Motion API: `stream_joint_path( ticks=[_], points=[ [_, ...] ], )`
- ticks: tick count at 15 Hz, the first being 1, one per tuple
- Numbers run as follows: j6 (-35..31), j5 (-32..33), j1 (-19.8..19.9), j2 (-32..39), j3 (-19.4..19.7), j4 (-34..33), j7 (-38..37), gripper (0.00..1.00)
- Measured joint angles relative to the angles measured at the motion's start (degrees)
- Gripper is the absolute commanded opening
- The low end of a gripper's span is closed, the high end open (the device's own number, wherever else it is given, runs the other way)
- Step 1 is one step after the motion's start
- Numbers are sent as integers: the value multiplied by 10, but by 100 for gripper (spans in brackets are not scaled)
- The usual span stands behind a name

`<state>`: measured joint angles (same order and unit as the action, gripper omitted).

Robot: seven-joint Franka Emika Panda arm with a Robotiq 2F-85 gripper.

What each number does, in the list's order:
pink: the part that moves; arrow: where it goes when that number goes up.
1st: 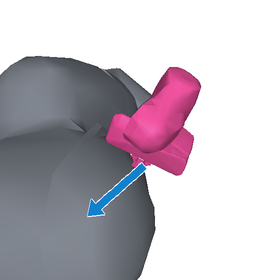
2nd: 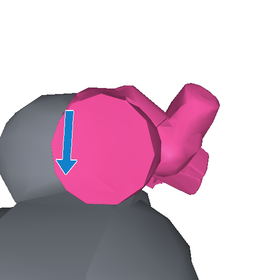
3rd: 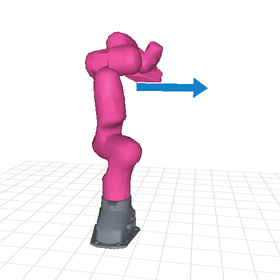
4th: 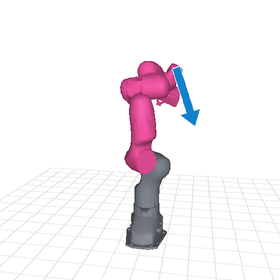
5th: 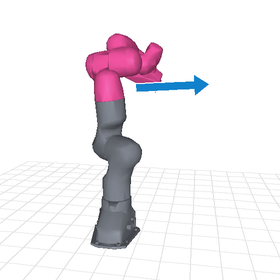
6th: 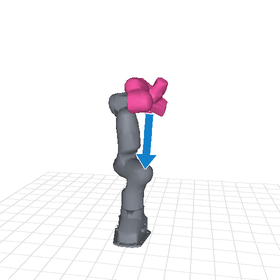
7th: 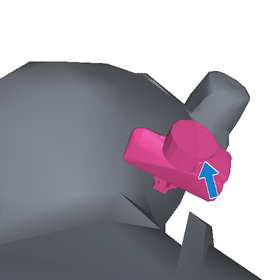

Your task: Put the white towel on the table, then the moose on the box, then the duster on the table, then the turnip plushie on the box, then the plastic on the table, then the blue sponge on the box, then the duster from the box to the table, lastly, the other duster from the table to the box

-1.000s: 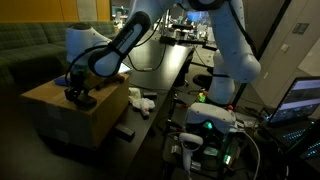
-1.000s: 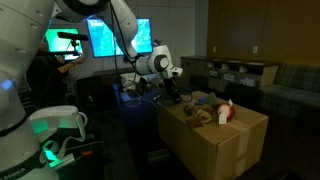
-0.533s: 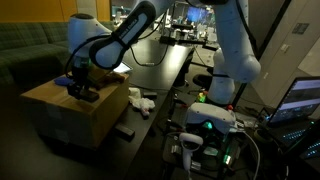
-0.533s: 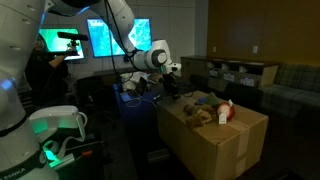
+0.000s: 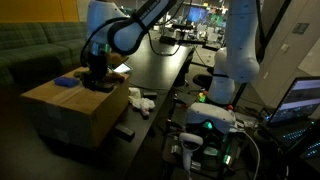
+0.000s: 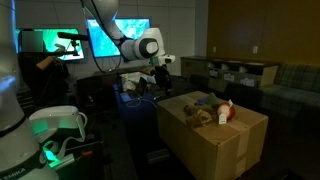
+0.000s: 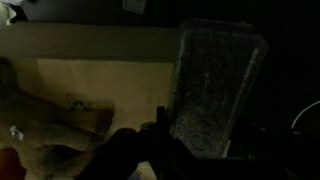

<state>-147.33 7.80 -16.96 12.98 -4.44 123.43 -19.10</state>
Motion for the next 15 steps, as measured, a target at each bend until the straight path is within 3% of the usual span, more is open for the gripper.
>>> stream_joint_path(
  ticks=[8,15],
  points=[
    [-40,-27,36,-91,-14,170,63,33],
    [-179,-5,46,-67,-12,285,79,33]
  ],
)
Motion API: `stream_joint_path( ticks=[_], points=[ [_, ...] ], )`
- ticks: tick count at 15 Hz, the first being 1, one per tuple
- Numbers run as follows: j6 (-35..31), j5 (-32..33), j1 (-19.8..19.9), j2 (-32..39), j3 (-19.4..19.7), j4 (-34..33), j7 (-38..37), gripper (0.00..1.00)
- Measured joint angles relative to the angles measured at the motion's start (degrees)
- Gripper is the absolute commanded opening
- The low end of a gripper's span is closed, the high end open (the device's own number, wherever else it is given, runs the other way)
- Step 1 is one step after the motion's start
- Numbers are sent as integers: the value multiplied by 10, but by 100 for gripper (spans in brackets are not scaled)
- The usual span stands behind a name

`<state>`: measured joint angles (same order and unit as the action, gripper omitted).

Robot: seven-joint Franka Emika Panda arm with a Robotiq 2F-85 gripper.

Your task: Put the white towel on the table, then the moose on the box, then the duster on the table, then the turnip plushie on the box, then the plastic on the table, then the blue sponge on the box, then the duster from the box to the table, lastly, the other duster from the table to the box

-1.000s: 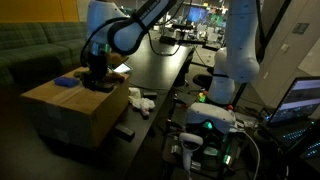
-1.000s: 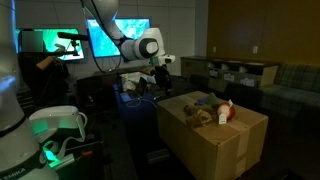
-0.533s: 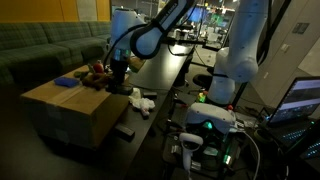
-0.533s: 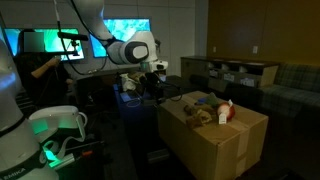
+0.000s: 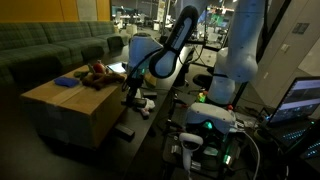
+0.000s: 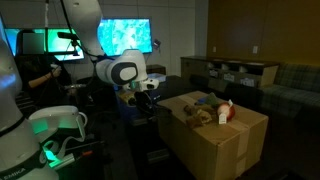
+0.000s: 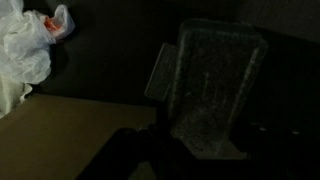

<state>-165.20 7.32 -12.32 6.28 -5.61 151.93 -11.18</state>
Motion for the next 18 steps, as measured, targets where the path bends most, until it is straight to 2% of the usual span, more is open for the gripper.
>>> stream_joint_path(
  ticks=[5,9,12,14,18],
  points=[
    [-151,74,-3,87,58,25,-12,33],
    [-239,77,-11,177,100,17,-10,33],
    [-264,40,3,245,86,-6,9,33],
    [-270,14,19,283,65,-27,27,33],
    [-273,-13,37,342,50,-76,45,33]
  ],
)
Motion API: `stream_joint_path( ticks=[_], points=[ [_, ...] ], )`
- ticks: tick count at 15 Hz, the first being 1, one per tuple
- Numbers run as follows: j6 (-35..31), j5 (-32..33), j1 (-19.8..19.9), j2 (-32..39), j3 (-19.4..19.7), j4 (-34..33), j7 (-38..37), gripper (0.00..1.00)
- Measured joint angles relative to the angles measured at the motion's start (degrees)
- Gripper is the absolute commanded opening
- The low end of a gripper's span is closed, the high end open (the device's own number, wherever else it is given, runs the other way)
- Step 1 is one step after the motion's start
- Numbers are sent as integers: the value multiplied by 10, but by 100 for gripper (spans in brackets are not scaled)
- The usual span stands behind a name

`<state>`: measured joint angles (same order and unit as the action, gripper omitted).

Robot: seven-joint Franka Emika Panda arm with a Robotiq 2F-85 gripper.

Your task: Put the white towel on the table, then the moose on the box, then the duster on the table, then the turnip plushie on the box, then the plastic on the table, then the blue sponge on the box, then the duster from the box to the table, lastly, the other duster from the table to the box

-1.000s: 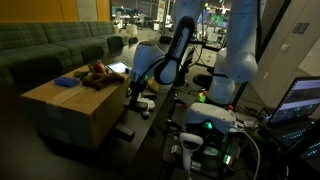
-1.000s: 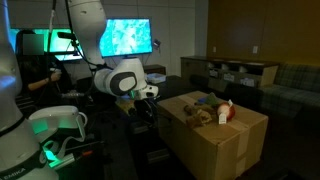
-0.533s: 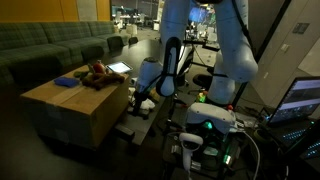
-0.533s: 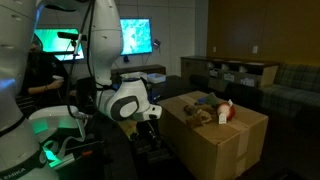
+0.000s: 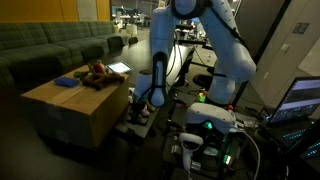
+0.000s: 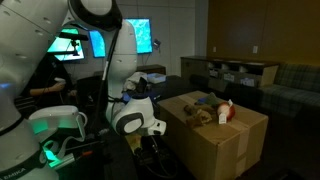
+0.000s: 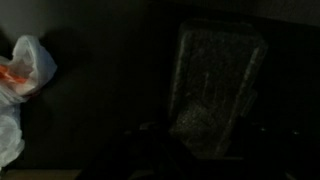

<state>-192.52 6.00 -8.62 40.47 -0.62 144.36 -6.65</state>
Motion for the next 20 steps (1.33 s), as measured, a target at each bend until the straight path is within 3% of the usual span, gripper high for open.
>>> stream_joint_path(
  ticks=[8,9,13,20],
  points=[
    [0,-13,33,51,0,-65,11,33],
    [0,-13,37,54,0,-68,12,83],
    [0,-15,44,60,7,-71,14,100],
    [-7,-25,45,58,11,-69,16,100]
  ],
)
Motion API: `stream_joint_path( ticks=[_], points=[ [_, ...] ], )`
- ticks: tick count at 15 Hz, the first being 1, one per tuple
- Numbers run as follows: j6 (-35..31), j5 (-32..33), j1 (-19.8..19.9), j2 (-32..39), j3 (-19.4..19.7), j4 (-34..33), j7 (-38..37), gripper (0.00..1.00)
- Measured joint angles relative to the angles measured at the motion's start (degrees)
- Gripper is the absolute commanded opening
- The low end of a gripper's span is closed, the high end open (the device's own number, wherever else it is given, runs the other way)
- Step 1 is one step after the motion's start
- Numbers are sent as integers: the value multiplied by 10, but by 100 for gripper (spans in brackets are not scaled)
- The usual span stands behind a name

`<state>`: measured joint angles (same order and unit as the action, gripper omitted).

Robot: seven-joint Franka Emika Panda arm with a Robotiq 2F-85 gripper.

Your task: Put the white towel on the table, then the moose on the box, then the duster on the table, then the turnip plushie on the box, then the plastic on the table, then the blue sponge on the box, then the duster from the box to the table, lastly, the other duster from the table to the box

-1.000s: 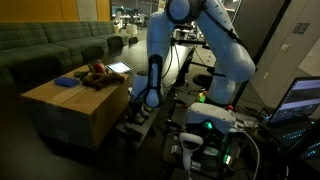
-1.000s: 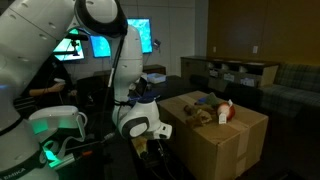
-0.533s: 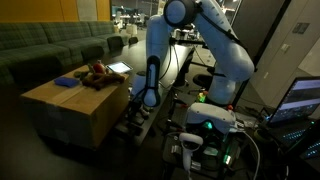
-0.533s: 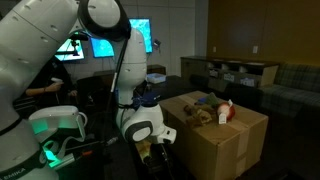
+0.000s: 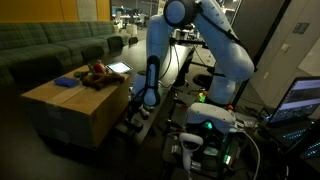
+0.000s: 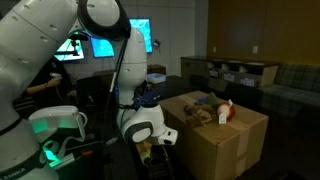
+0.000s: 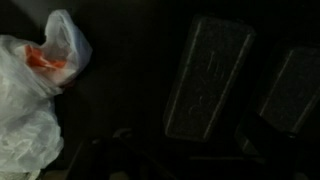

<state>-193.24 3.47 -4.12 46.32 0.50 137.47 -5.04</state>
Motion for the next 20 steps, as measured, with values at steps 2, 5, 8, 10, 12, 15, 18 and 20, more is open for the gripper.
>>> stream_joint_path(
  ticks=[2,5,8,10,12,15,18,20],
  points=[
    [-4,-1,1,-2,-11,4,0,100],
    [-11,-1,0,-7,-34,15,0,100],
    [-19,-1,-1,-15,-53,27,0,100],
    [-19,-1,-3,-18,-63,30,0,100],
    [-19,-1,-5,-18,-73,30,0,100],
    [-17,-1,-10,-14,-83,26,0,100],
    [-15,-1,-18,-2,-84,14,0,100],
    [-14,-1,-20,9,-84,5,0,100]
  ],
)
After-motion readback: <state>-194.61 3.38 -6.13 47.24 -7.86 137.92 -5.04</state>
